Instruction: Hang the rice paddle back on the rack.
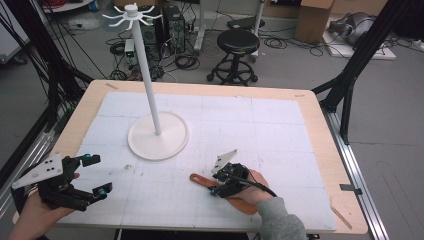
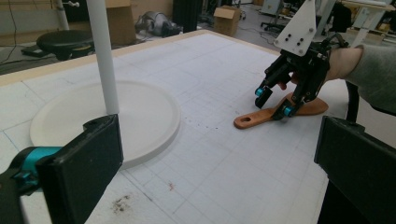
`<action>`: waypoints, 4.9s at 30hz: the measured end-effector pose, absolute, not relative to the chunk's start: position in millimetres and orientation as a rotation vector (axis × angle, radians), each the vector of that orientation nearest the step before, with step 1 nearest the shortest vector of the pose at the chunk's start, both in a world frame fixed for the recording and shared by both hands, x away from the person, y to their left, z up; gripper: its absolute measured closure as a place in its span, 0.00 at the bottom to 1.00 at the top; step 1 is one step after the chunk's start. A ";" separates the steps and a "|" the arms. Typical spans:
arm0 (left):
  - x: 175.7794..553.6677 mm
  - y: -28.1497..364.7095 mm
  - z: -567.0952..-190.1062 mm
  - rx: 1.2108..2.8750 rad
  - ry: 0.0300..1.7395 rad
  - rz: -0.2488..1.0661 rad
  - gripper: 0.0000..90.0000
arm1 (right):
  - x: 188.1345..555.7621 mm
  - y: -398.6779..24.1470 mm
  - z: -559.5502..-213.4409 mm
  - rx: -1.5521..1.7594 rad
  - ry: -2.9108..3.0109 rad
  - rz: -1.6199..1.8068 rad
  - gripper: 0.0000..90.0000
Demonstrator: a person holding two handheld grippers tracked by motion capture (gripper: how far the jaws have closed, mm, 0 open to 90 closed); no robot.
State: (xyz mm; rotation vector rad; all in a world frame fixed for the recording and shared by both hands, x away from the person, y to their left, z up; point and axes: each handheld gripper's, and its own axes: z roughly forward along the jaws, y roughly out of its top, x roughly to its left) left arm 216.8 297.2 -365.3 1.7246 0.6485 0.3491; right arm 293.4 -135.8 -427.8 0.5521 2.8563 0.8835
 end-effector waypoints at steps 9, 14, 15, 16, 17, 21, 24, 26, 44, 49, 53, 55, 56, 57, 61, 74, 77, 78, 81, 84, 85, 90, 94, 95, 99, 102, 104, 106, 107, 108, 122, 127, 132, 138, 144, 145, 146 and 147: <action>216.9 297.5 -365.7 1.726 0.649 0.348 0.02 | 293.3 -137.2 -425.9 0.569 2.882 0.863 0.63; 217.1 298.0 -366.2 1.728 0.650 0.347 0.02 | 294.2 -138.6 -425.9 0.584 2.885 0.869 0.65; 217.1 298.1 -366.2 1.728 0.651 0.348 0.02 | 293.8 -138.8 -425.5 0.596 2.887 0.861 0.66; 217.1 298.1 -366.1 1.728 0.651 0.348 0.02 | 293.8 -138.9 -425.6 0.599 2.888 0.864 0.66; 217.1 298.1 -366.1 1.727 0.651 0.348 0.02 | 293.8 -139.1 -425.5 0.600 2.886 0.862 0.67; 217.3 297.9 -366.5 1.729 0.651 0.348 0.02 | 294.3 -138.8 -424.1 0.643 2.889 0.839 0.71; 217.5 297.0 -367.2 1.731 0.653 0.347 0.02 | 291.5 -136.2 -423.1 0.633 2.876 0.811 0.71; 217.4 296.8 -367.1 1.732 0.653 0.346 0.02 | 291.6 -136.7 -423.3 0.635 2.876 0.816 0.71; 217.9 297.7 -367.6 1.729 0.658 0.346 0.02 | 291.8 -140.7 -419.8 0.623 2.860 0.847 0.71; 217.9 297.6 -367.5 1.730 0.658 0.347 0.02 | 291.6 -143.2 -417.0 0.629 2.847 0.873 0.71; 217.8 298.6 -367.4 1.726 0.659 0.348 0.02 | 291.5 -143.3 -415.0 0.625 2.836 0.885 0.71; 217.8 299.2 -367.1 1.725 0.661 0.352 0.02 | 290.9 -144.4 -412.2 0.626 2.826 0.905 0.71; 217.9 299.6 -367.0 1.725 0.660 0.353 0.02 | 290.6 -145.1 -410.5 0.628 2.820 0.915 0.71; 217.8 299.6 -367.1 1.722 0.660 0.350 0.02 | 290.2 -145.8 -409.0 0.629 2.812 0.920 0.71; 218.0 299.7 -367.5 1.726 0.661 0.350 0.02 | 288.6 -148.5 -403.9 0.623 2.784 0.957 0.71; 218.3 299.8 -368.2 1.723 0.663 0.346 0.02 | 283.6 -158.4 -387.5 0.593 2.708 1.066 0.71; 218.4 300.0 -368.1 1.724 0.662 0.349 0.02 | 283.4 -162.3 -383.6 0.594 2.677 1.099 0.71; 218.4 300.0 -368.1 1.724 0.662 0.349 0.02 | 282.9 -163.6 -382.4 0.600 2.673 1.108 0.71; 218.5 299.8 -368.4 1.723 0.666 0.347 0.02 | 282.1 -167.3 -378.8 0.603 2.652 1.127 0.71; 218.7 299.6 -368.6 1.725 0.664 0.346 0.02 | 281.4 -170.8 -374.9 0.597 2.630 1.150 0.71; 218.7 299.4 -368.7 1.723 0.665 0.346 0.02 | 281.1 -171.6 -373.7 0.599 2.625 1.158 0.71; 218.8 299.4 -368.7 1.723 0.665 0.347 0.02 | 279.4 -176.3 -368.3 0.585 2.597 1.192 0.71; 218.8 299.5 -368.7 1.724 0.666 0.348 0.02 | 278.6 -180.0 -364.6 0.575 2.575 1.210 0.71; 218.8 299.4 -368.7 1.723 0.665 0.347 0.02 | 278.7 -180.9 -363.8 0.569 2.573 1.216 0.71; 218.8 299.4 -368.7 1.723 0.666 0.348 0.02 | 277.2 -184.1 -360.1 0.566 2.553 1.237 0.71; 219.1 299.4 -369.0 1.727 0.666 0.349 0.02 | 276.1 -187.7 -356.6 0.539 2.549 1.266 0.71; 219.1 299.1 -369.1 1.729 0.667 0.347 0.02 | 275.6 -190.1 -354.4 0.535 2.541 1.287 0.71; 219.2 299.0 -369.2 1.730 0.666 0.349 0.02 | 275.1 -192.5 -352.4 0.531 2.526 1.309 0.71; 219.1 299.1 -368.9 1.729 0.666 0.349 0.02 | 274.8 -193.7 -351.3 0.530 2.521 1.319 0.71; 219.1 299.4 -368.7 1.727 0.666 0.350 0.02 | 274.5 -195.2 -349.9 0.518 2.507 1.323 0.71; 218.5 302.0 -367.6 1.720 0.671 0.354 0.02 | 269.5 -209.0 -338.0 0.484 2.408 1.456 0.71; 218.4 302.3 -367.2 1.717 0.669 0.356 0.02 | 269.6 -211.4 -336.7 0.475 2.388 1.478 0.71; 218.3 302.4 -366.7 1.720 0.666 0.357 0.02 | 268.9 -213.6 -335.4 0.489 2.371 1.506 0.71; 217.9 302.0 -364.9 1.712 0.658 0.353 0.02 | 269.4 -216.6 -334.4 0.523 2.357 1.530 0.71; 217.4 301.3 -363.5 1.709 0.653 0.355 0.02 | 268.8 -221.2 -331.9 0.532 2.326 1.566 0.71; 217.4 301.4 -363.4 1.709 0.652 0.353 0.02 | 268.2 -222.1 -330.9 0.536 2.326 1.573 0.71; 217.4 301.4 -363.3 1.707 0.652 0.353 0.02 | 267.8 -223.0 -330.0 0.532 2.320 1.584 0.71; 217.4 301.6 -363.2 1.706 0.653 0.353 0.02 | 267.4 -223.8 -328.9 0.532 2.309 1.592 0.71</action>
